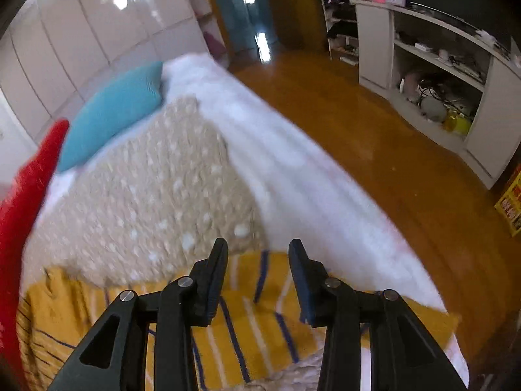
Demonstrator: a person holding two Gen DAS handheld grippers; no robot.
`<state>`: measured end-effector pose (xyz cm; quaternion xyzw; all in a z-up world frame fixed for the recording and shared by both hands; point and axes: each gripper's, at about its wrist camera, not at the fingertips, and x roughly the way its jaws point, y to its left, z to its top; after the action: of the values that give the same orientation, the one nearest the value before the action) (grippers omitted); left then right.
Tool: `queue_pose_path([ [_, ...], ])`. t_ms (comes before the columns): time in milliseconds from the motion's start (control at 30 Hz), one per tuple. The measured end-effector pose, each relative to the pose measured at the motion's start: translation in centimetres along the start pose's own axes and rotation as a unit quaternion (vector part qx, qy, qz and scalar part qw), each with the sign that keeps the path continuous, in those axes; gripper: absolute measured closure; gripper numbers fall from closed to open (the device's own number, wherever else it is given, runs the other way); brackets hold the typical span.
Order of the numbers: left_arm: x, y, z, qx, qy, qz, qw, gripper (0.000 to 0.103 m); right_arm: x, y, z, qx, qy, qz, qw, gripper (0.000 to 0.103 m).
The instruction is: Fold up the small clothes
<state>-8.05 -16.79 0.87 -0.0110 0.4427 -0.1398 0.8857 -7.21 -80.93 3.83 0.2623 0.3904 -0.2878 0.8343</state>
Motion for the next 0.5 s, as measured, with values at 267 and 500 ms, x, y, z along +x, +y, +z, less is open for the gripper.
queue_pose_path([
  [267,2.4,-0.8,0.0,-0.014,0.020,-0.038,0.9990,0.010,-6.8,-5.8,-4.8,0.048,-0.003,0.103,0.994,0.050],
  [500,3.1,-1.7,-0.6,0.007,0.036,-0.039,0.9986,0.010,-3.9,-5.8,-9.8,0.044,0.058,0.127,0.989,0.050],
])
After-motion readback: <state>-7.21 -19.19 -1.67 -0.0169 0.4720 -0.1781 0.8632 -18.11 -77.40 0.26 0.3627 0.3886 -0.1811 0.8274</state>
